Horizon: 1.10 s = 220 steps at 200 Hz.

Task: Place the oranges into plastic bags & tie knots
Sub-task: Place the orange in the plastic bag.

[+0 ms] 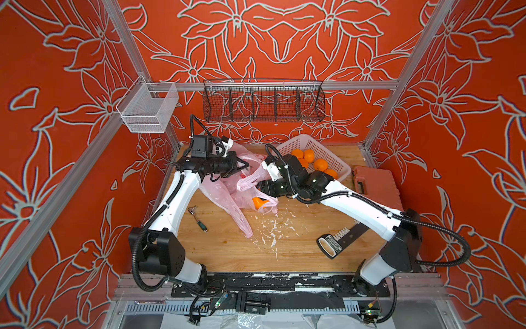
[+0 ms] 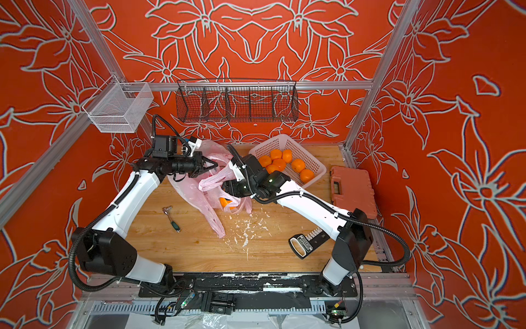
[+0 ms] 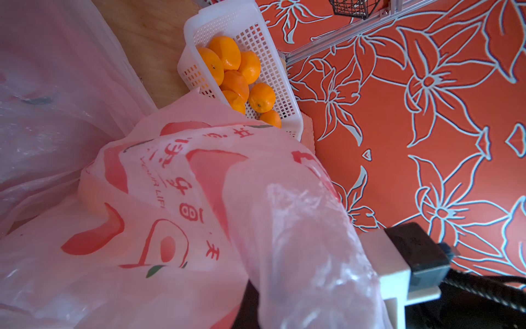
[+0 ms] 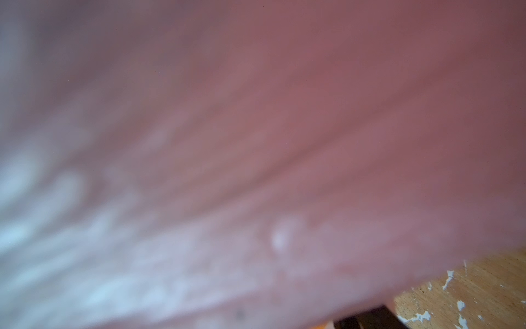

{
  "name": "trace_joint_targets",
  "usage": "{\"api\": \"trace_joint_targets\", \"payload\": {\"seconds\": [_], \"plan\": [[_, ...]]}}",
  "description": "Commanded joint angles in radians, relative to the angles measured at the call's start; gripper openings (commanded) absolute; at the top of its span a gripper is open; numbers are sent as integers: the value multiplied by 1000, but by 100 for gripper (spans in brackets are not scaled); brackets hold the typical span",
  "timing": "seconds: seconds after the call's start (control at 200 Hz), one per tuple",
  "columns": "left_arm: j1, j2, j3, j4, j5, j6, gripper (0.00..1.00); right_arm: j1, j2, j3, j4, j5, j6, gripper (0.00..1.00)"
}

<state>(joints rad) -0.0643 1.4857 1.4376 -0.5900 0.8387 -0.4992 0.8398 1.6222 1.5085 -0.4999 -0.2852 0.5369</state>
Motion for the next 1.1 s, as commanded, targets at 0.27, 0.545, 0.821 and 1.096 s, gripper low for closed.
{"api": "trace_joint_targets", "payload": {"seconds": [0.27,0.545,0.821,1.096], "plan": [[32,-16,-29,25,-32,-43,0,7,-53,16,8,68,-54,74],[41,-2,-26,39,-16,-55,0,6,-192,-85,83,81,-290,82],[41,8,-25,36,-6,-58,0,31,-222,-146,261,25,-583,90],[41,11,-19,35,-6,-65,0,66,-242,-122,157,45,-828,92]]}}
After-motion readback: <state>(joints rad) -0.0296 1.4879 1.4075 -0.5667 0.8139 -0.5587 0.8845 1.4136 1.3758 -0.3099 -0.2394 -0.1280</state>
